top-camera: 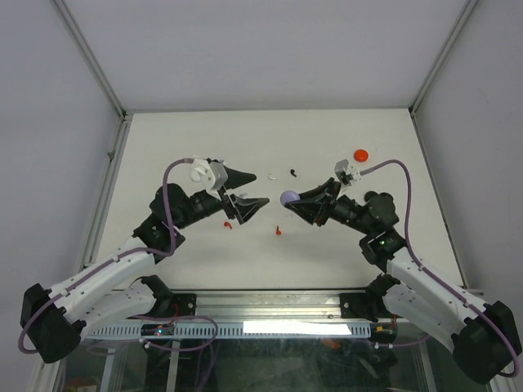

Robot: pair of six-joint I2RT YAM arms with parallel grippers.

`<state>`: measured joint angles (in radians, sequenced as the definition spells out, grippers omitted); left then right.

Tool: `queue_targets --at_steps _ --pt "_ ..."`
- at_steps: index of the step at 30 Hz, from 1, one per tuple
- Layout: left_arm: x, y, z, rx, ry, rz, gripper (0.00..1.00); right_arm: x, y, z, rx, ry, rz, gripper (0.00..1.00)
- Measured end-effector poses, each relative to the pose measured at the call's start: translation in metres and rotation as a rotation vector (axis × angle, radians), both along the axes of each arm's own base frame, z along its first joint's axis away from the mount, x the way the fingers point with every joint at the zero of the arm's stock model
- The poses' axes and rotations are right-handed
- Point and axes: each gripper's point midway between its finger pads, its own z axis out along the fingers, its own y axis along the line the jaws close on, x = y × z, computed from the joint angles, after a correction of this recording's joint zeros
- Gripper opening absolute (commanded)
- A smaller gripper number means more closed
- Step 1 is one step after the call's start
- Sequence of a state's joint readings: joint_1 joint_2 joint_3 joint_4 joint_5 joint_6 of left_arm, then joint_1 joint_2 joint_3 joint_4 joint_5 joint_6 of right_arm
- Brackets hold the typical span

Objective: Insert the wireless bluetooth earbuds into the charging case
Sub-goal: Pick up the charging case at the center of the board.

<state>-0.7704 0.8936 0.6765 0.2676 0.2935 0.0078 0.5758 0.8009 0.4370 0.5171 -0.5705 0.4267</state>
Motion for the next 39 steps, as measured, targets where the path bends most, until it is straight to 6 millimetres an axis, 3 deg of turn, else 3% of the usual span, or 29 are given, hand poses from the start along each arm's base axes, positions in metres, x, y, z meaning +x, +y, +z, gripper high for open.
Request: queue_targets --at_steps 6,16,24,36,39 --pt "-0.02 -0.016 0.016 -0.194 0.154 -0.191 0.63 -0.009 0.001 0.016 0.067 -0.081 0.044 0.0" --pt "-0.034 -0.041 0.003 -0.267 0.366 -0.397 0.45 -0.019 0.004 0.037 0.133 -0.145 0.099 0.0" --pt "-0.037 -0.043 0.006 -0.289 0.388 -0.444 0.31 -0.022 0.008 0.038 0.153 -0.141 0.136 0.0" --pt "-0.04 -0.043 0.005 -0.281 0.387 -0.467 0.31 -0.027 0.014 0.038 0.163 -0.129 0.175 0.0" --pt "-0.04 -0.044 0.003 -0.276 0.388 -0.473 0.16 -0.027 0.015 0.037 0.161 -0.126 0.183 0.02"
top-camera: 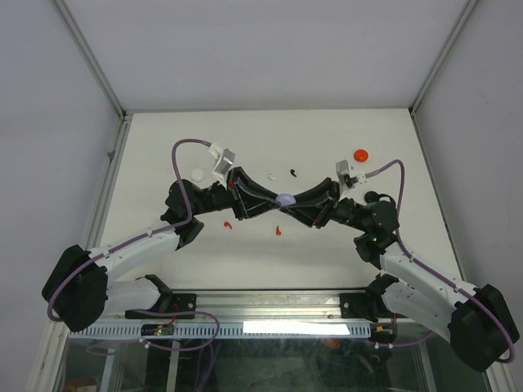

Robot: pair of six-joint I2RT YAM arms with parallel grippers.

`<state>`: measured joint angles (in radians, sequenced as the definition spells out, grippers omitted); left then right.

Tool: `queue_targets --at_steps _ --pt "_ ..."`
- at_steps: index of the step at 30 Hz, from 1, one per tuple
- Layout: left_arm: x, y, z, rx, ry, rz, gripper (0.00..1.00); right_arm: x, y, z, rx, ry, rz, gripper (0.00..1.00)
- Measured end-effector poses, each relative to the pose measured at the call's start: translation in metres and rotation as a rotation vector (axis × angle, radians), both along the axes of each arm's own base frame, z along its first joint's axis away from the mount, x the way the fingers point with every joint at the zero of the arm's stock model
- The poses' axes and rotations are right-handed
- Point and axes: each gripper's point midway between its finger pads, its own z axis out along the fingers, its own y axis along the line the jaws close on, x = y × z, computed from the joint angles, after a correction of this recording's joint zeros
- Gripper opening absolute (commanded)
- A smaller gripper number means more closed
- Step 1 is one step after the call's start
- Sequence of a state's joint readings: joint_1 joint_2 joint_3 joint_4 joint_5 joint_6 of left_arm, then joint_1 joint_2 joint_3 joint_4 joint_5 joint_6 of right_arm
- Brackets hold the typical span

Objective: Insert the wireless bluetooth earbuds into the charging case
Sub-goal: Pick up the charging case at the center of the board.

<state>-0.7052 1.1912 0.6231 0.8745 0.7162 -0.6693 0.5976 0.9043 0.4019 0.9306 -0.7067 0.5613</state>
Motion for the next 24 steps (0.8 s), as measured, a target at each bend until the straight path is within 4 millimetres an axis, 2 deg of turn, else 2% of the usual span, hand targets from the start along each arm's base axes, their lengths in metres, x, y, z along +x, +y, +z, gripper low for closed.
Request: queue_targets --at_steps 2,3,7,10,11,14,24 --pt "-0.001 0.0 0.0 0.001 -0.007 -0.005 0.02 0.0 0.0 0.0 0.0 0.002 0.0 0.05" --pt "-0.001 0.0 0.001 0.001 -0.012 -0.009 0.0 0.0 0.0 0.0 0.001 0.004 0.001 0.07" --pt "0.0 0.0 0.0 0.017 -0.026 -0.011 0.0 0.001 0.0 -0.001 -0.014 0.001 -0.002 0.16" --pt "0.001 0.0 -0.003 0.055 -0.038 -0.006 0.0 0.001 0.0 -0.004 -0.05 0.009 -0.005 0.16" --pt "0.0 0.0 -0.003 0.072 -0.044 -0.008 0.0 0.0 0.0 -0.004 -0.065 0.016 -0.005 0.29" --pt "-0.001 0.001 0.001 0.128 -0.084 -0.001 0.0 -0.001 -0.002 -0.003 -0.109 -0.006 -0.012 0.38" --pt "0.008 0.009 0.018 0.341 -0.221 0.037 0.0 -0.003 -0.005 -0.008 -0.256 -0.105 -0.015 0.43"
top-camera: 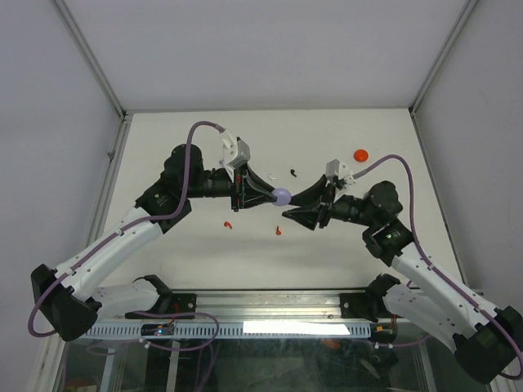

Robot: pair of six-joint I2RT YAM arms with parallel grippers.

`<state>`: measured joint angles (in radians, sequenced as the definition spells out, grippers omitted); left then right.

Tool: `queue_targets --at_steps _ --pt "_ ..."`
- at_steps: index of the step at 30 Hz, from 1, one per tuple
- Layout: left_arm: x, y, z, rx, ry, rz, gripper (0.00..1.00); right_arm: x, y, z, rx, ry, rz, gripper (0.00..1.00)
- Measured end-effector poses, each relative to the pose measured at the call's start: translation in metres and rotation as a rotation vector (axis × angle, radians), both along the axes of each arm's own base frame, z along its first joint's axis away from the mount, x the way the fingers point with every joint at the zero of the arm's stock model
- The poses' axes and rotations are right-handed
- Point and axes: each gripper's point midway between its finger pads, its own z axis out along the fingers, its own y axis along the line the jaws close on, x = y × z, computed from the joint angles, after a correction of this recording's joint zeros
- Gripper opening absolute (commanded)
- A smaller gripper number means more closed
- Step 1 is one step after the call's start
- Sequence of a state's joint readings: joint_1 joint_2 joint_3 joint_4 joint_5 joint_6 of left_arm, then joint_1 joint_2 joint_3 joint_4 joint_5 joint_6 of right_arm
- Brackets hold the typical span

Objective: Insert the wireless bluetooth earbuds into the charging case
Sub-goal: Pick up the charging case at the center of the board.

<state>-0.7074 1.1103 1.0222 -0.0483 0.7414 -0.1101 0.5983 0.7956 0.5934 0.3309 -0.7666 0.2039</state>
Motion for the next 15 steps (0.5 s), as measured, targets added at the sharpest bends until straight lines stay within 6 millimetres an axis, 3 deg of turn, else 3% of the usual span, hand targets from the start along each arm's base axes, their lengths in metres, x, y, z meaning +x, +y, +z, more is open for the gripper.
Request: queue_targets --at_steps 15 --pt "-0.001 0.006 -0.034 0.245 -0.009 -0.058 0.0 0.004 0.0 -0.01 -0.058 -0.035 -0.008 0.44"
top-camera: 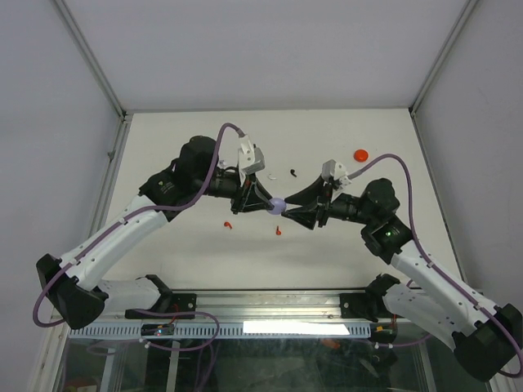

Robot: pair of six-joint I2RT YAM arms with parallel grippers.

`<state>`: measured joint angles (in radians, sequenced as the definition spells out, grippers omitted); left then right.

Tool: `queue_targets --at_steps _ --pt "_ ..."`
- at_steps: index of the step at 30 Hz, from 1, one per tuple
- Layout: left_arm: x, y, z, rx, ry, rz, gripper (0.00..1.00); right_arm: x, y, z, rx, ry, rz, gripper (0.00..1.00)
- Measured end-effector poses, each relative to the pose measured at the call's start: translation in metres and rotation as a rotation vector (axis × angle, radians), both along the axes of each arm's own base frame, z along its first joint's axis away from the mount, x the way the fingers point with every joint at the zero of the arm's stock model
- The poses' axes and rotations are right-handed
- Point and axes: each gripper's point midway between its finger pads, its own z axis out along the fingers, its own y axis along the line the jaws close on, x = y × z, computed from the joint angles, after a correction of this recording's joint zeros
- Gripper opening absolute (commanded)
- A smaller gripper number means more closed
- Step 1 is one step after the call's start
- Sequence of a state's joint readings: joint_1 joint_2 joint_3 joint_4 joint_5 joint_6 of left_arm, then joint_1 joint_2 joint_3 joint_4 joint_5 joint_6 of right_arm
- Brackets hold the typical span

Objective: Insert the wireless bluetooth earbuds into the charging case
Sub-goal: Pick up the charging case at the center of the board.

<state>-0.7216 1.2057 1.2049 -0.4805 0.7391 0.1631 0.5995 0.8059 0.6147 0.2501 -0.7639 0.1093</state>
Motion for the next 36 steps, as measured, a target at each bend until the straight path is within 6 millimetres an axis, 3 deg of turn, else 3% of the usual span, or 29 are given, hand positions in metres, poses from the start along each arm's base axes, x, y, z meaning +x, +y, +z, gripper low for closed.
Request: queue_targets --at_steps 16,20,24,26,31,36 --pt "-0.009 -0.006 -0.001 0.043 -0.035 -0.057 0.0 -0.005 0.013 -0.009 -0.031 0.044 0.12 0.33" --pt "-0.011 -0.006 -0.001 0.049 -0.039 -0.066 0.0 -0.008 0.016 -0.009 -0.036 0.051 0.155 0.2" --pt "-0.012 -0.004 -0.003 0.059 -0.033 -0.066 0.0 -0.009 0.017 -0.01 -0.041 0.058 0.173 0.0" --pt "-0.012 -0.004 -0.004 0.064 -0.034 -0.062 0.0 -0.01 0.017 -0.011 -0.044 0.06 0.175 0.0" --pt "-0.012 -0.003 -0.004 0.07 -0.041 -0.054 0.26 -0.01 0.017 -0.011 -0.046 0.062 0.179 0.0" --pt "-0.012 -0.003 -0.001 0.045 -0.057 -0.043 0.41 -0.011 0.017 -0.003 -0.018 0.051 0.175 0.0"
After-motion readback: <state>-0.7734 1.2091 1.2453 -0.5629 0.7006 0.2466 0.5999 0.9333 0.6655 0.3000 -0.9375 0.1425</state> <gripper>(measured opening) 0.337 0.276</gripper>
